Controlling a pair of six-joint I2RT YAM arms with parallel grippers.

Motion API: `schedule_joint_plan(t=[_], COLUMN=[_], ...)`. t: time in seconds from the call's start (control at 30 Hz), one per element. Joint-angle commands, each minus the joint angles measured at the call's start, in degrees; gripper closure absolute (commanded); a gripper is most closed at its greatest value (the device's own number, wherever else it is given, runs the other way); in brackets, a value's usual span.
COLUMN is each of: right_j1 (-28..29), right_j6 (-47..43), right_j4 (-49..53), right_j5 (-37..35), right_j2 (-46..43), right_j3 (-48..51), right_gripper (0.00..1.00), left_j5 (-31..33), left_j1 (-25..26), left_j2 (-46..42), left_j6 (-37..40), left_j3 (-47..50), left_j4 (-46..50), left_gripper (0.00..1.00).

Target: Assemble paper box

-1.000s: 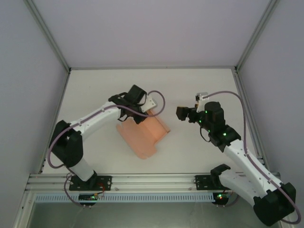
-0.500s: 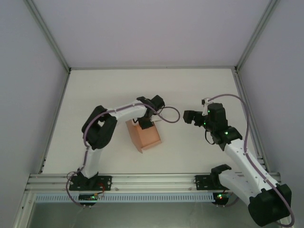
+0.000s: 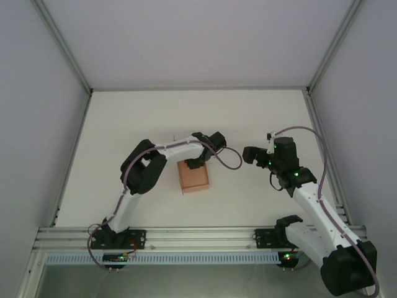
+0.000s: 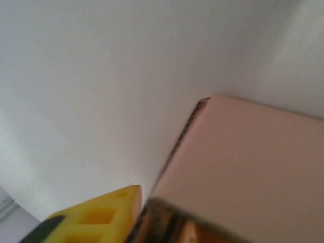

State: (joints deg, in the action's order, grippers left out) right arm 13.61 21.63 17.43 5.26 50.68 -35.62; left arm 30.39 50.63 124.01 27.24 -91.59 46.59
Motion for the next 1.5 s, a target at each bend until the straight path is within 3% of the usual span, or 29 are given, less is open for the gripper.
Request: schedule_joint_plan(t=[0.0, 0.07, 0.2, 0.27, 0.3, 0.43, 0.57, 0.87, 1.07, 1.27, 1.47], right_j1=[-0.7, -1.1, -1.7, -1.9, -2.0, -2.3, -2.4, -2.5, -2.7, -0.9, 4.6], right_j6=[0.7, 0.3, -0.4, -0.8, -1.0, -1.8, -2.1, -2.4, -2.5, -3.6, -1.8], right_j4=[-0.2, -0.3, -0.6, -1.0, -1.2, -1.7, -1.7, -0.5, 0.6, 3.2, 9.9], right_j5=[1.4, 1.4, 2.4, 3.6, 4.0, 5.2, 6.2, 5.8, 5.4, 4.0, 3.8], right_j2=[-0.2, 0.1, 0.2, 0.4, 0.5, 1.7, 3.3, 3.5, 3.9, 9.1, 17.7], right_j3=[0.4, 0.2, 0.2, 0.2, 0.0, -0.5, -1.5, -1.9, -3.7, -8.8, -16.5], right_gripper=[0.01, 0.01, 0.01, 0.01, 0.01, 0.01, 0.01, 0.01, 0.01, 0.01, 0.01], left_j5=[-9.6, -11.1, -12.5, -14.1, -14.9, -20.5, -19.8, -21.3, -22.6, -19.5, -16.0], left_j1=[-0.2, -0.2, -0.3, -0.2, -0.2, -0.3, -0.3, -0.8, -2.8, -7.1, -13.1], left_j2=[-2.8, -5.8, -10.7, -13.2, -14.4, -19.4, -21.2, -12.9, -11.4, -20.3, -32.6], left_j6=[1.4, 2.8, 3.8, 4.6, 5.0, 6.2, 8.3, 10.3, 5.8, -1.3, -19.5], left_j3=[2.6, 3.9, 4.7, 5.5, 5.8, 7.0, 7.1, 2.1, -1.2, 6.7, 19.3], left_j4=[-7.5, -8.5, -7.5, -7.2, -7.3, -8.5, -10.2, -9.4, -9.4, -14.1, -19.4], left_gripper=[0.46, 0.34, 0.25, 0.04, 0.0, 0.0, 0.0, 0.0, 0.0, 0.0, 0.0])
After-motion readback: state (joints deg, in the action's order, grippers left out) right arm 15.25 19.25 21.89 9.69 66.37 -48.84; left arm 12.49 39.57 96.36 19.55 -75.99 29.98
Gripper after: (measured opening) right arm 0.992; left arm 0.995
